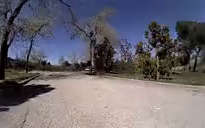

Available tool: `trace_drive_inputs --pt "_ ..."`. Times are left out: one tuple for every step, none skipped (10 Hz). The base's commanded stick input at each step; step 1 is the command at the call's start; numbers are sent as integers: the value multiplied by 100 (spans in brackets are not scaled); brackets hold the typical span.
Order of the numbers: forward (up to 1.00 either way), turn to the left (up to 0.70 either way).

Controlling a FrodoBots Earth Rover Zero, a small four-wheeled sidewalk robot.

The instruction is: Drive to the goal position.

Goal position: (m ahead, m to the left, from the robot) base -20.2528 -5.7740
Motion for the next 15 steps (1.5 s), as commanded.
trace_drive_inputs --pt "0 -85" --pt "0 -85" --pt "0 -85" --pt "0 -85" --pt "0 -85" --pt "0 -85" --pt "0 -85" --pt "0 -85" --pt "0 -85" --pt "0 -85" --pt "0 -85" --pt "0 -85" --pt "0 -85" --pt "0 -85" --pt "0 -85"
